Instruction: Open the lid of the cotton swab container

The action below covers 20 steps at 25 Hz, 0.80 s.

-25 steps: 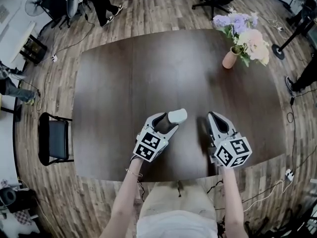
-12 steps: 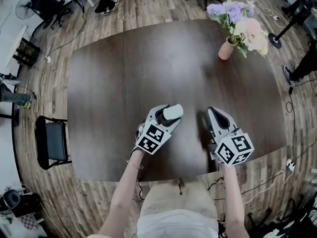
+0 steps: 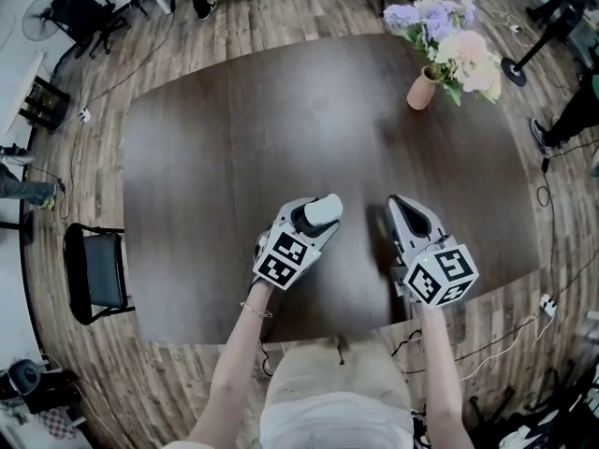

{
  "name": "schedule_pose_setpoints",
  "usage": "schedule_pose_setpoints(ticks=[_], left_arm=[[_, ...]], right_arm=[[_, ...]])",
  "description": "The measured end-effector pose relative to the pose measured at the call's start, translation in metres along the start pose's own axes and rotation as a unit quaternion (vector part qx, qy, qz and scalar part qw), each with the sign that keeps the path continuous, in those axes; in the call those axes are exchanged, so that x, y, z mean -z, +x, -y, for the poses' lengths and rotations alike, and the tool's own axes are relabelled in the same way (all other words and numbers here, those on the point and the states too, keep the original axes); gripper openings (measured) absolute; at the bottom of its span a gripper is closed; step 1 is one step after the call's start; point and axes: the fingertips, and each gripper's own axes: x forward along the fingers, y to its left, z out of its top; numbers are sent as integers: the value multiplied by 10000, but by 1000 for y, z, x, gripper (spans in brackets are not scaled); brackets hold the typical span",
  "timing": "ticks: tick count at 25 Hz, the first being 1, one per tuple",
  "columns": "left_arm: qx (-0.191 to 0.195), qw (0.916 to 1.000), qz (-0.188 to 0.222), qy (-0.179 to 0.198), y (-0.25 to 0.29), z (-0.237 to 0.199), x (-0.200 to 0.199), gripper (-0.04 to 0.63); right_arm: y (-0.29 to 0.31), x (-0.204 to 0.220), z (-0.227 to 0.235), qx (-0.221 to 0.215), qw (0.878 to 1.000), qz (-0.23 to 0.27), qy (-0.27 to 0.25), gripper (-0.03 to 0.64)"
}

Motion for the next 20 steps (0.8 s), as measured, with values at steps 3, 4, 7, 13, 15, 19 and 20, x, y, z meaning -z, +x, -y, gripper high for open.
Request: schedule_pose_setpoints(ticks=[3,4,7,13,15,19,20], left_arm=[[22,10000,-26,-22,-4,2,-3,264],[37,10000,-5,-68,-6,3,-6,264],[73,9998,19,-173,-14,7,-13,264],[132,9995,97,-255,-37,15,-37,264],[165,9994,134,-278,-46,21,-44,264],[278,9990,209,-285,-64,31,-61,262],[311,9989,228,-278,-68,34,-65,262]], right_arm=[[3,-2,-3,-81,10000,9,-42,21],[4,-2,-4,-113,9999,8,-54,21],[4,-5,-9,-209,9997,10,-86,21],[4,-21,-25,-595,9979,120,-208,21],[3,-27,-32,-773,9966,143,-239,21],[-2,-41,-52,-1206,9918,179,-373,21],[-4,-44,-57,-1331,9901,183,-418,21]])
